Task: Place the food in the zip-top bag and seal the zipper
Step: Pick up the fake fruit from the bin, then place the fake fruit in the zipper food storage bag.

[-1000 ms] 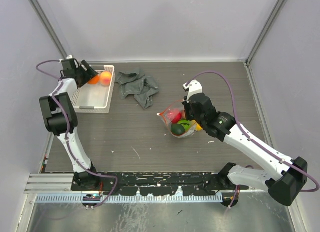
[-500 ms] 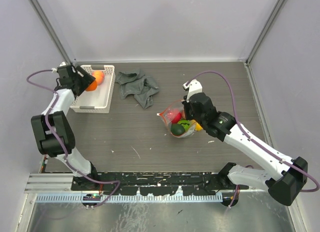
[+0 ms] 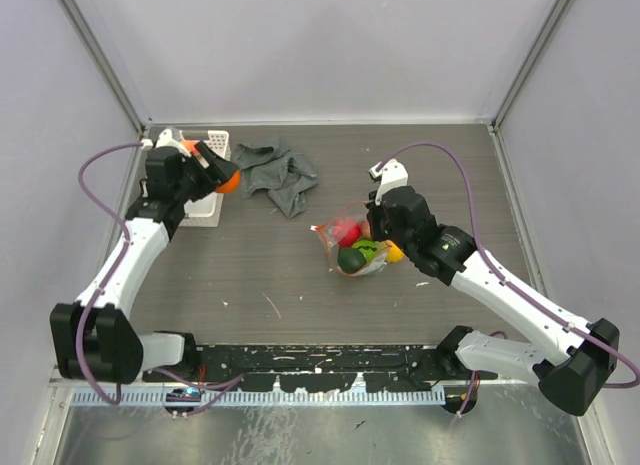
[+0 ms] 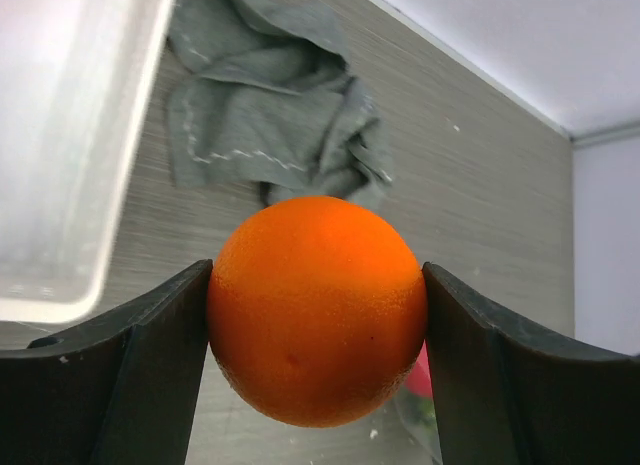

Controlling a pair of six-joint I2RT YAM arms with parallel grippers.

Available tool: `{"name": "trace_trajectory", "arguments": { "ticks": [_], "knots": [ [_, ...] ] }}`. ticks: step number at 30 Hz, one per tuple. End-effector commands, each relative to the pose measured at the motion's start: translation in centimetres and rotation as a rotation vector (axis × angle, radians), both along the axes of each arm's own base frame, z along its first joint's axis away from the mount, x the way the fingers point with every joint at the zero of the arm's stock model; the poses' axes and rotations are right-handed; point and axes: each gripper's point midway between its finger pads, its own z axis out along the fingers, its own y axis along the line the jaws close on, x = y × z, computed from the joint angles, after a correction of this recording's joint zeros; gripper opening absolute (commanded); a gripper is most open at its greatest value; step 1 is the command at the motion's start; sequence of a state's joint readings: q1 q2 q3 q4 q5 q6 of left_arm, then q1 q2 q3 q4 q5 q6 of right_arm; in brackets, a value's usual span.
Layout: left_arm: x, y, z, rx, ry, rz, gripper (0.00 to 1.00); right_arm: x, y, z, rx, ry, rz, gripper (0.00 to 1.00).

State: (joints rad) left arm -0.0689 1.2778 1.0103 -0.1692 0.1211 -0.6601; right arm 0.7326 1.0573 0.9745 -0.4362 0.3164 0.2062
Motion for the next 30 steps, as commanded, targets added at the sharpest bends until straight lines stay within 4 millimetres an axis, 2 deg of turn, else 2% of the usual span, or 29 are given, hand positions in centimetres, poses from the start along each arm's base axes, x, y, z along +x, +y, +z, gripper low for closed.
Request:
{"name": "trace_trajectory", "arguments": {
  "ticks": [1,6,15,23,30],
  "knots": [
    [-1.9,-2.1,2.5,0.009,-0.082,-0.069,0.47,0.2,0.6,3.4,0.099,-0.065,0.0,0.01],
    [-3.9,-5.3,2.5,0.028,-0.067,-0.171,0.47,0.1,0.7,3.5,0.106,-0.063,0.001,0.01],
    [-8.7,-10.0,5.5,0.045,-0.17,-0.333,0.47,0.0,0.6,3.0,0.116,-0.045,-0.01,0.01],
    [-13.5,-15.4,8.8,0.009,-0.332,-0.533,0.46,-0.4,1.4,3.3,0.167,-0.032,0.01,0.01],
    [-16.4,-19.5,9.4,0.02,-0.429,-0.644,0.46,-0.7,2.0,4.0,0.212,-0.028,0.03,0.01]
  ]
}}
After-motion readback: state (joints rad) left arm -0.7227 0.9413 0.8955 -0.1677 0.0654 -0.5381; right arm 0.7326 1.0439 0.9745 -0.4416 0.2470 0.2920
